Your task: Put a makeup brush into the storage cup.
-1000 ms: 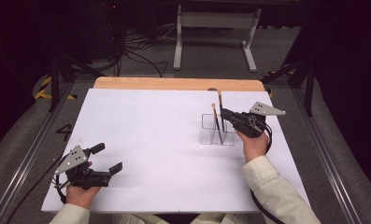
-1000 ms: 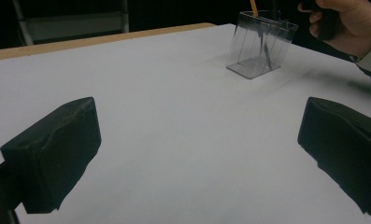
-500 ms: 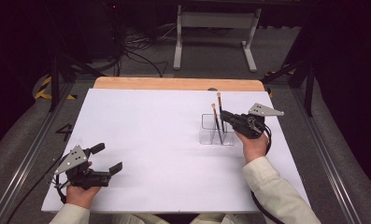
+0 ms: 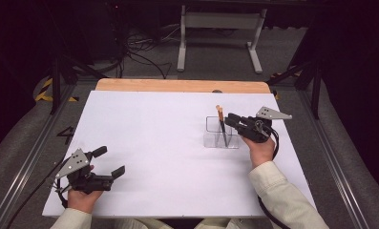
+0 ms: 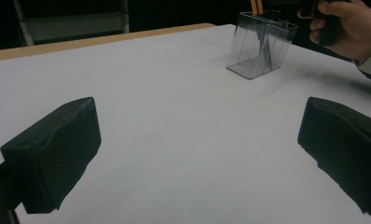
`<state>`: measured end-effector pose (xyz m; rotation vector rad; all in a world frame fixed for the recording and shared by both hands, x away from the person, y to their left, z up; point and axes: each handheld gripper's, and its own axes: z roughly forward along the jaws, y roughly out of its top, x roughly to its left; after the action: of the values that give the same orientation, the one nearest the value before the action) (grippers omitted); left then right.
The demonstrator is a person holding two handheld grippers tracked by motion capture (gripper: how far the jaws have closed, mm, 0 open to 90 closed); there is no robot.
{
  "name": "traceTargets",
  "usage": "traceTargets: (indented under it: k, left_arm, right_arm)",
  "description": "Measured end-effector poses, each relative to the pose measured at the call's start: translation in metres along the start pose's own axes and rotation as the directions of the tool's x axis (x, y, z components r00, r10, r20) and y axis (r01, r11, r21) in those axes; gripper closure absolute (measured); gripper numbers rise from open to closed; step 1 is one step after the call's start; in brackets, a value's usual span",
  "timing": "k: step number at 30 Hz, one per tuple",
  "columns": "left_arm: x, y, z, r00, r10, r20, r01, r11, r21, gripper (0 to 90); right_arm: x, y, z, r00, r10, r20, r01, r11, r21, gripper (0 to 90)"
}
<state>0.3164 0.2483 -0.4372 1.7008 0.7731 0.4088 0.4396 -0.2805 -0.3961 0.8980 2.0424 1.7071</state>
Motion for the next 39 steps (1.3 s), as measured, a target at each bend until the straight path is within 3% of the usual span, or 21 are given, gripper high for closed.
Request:
traceTargets:
  k: [8,13,18,27,39]
  left_arm:
    - [0.000,0.000,0.000,1.0000,0.001,0.000,-0.001,1.0000,0.000,0.3]
    - [0.000,0.000,0.000,1.0000,0.002,0.000,-0.002,1.0000,-0.002,0.3]
    - [0.000,0.001,0.000,1.0000,0.005,-0.001,-0.005,1.0000,-0.001,0.3]
    - [0.000,0.001,-0.001,1.0000,0.001,-0.003,-0.001,1.0000,-0.006,0.3]
    - [0.000,0.002,-0.002,1.0000,-0.002,-0.005,0.002,1.0000,-0.009,0.3]
  right_arm:
    - [0.001,0.008,-0.009,0.9996,-0.029,0.004,0.029,0.999,-0.037,20.7]
    - [0.007,0.015,-0.016,0.9976,-0.067,0.020,0.067,0.997,-0.040,5.8]
    - [0.016,0.022,-0.027,0.9939,-0.107,0.026,0.108,0.994,-0.033,1.4]
    - [0.021,0.025,-0.052,0.9910,-0.130,0.031,0.131,0.991,-0.033,0.0]
    - [0.018,0.023,-0.092,0.9879,-0.135,0.076,0.137,0.990,-0.022,0.0]
